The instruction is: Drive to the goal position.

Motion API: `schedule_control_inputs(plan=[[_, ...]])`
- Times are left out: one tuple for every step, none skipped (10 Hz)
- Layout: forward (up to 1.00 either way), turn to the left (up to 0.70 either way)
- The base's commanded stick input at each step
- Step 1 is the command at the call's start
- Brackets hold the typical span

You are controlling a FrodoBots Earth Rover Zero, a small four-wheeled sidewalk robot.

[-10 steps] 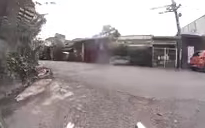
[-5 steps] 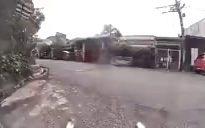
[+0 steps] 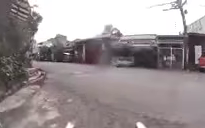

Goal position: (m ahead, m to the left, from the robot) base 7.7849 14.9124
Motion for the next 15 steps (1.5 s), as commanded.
schedule_control_inputs(plan=[[0.70,0.05],[0.70,0.11],[0.70,0.14],[0.70,0.14],[0.70,0.14],[0.70,0.14],[0.70,0.14],[0.70,0.14],[0.66,0.20],[0.30,0.81],[0.06,0.23],[0.06,0.23],[0.06,0.23],[0.06,0.23],[0.06,0.20]])
